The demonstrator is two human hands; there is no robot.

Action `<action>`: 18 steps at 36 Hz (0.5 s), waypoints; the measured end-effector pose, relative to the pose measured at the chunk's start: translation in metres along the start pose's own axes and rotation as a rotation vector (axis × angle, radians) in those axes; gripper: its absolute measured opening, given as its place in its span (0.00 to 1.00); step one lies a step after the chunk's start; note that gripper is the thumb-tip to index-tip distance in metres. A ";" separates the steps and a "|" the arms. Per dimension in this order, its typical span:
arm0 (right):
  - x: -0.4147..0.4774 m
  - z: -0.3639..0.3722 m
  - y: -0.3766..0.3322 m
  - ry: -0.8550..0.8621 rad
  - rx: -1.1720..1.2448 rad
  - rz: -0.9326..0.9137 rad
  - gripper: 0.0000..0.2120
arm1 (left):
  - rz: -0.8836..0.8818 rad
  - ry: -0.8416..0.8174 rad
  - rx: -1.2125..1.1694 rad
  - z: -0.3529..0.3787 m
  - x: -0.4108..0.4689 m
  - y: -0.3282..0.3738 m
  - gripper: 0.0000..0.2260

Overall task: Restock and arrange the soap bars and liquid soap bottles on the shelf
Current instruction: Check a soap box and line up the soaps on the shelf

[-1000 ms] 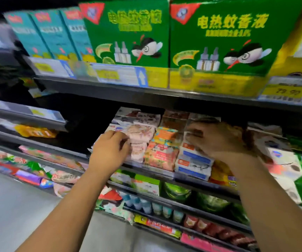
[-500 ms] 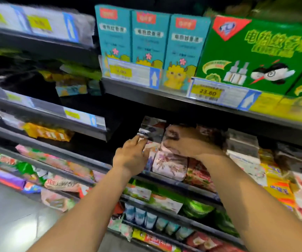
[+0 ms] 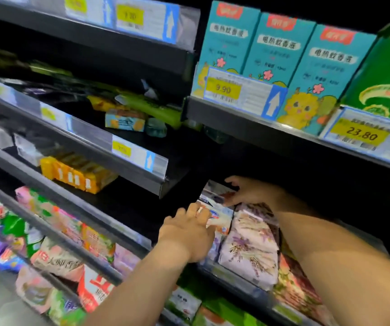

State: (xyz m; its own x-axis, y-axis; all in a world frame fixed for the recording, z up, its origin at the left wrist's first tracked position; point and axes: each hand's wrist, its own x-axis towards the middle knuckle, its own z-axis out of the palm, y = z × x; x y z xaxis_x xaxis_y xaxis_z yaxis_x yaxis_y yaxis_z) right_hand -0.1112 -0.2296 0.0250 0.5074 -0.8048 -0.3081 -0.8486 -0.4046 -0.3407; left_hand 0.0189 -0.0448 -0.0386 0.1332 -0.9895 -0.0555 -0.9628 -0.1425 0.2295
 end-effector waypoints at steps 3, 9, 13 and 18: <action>0.008 0.002 0.001 -0.027 0.006 0.046 0.49 | 0.008 0.006 -0.017 0.000 0.002 -0.002 0.23; 0.014 0.002 0.005 0.070 -0.024 0.011 0.46 | 0.003 0.049 0.006 0.002 0.004 -0.001 0.22; 0.016 0.004 0.008 0.108 0.047 -0.024 0.39 | -0.006 0.057 0.019 0.004 0.005 0.000 0.21; 0.016 0.006 0.007 0.175 0.133 -0.070 0.31 | -0.040 0.042 0.023 0.006 0.006 0.002 0.20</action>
State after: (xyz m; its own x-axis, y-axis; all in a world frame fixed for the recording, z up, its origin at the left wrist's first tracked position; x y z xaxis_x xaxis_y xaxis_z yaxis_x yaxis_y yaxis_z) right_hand -0.1083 -0.2426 0.0118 0.5207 -0.8445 -0.1251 -0.7793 -0.4103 -0.4736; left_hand 0.0165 -0.0512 -0.0444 0.1812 -0.9832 -0.0234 -0.9615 -0.1821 0.2058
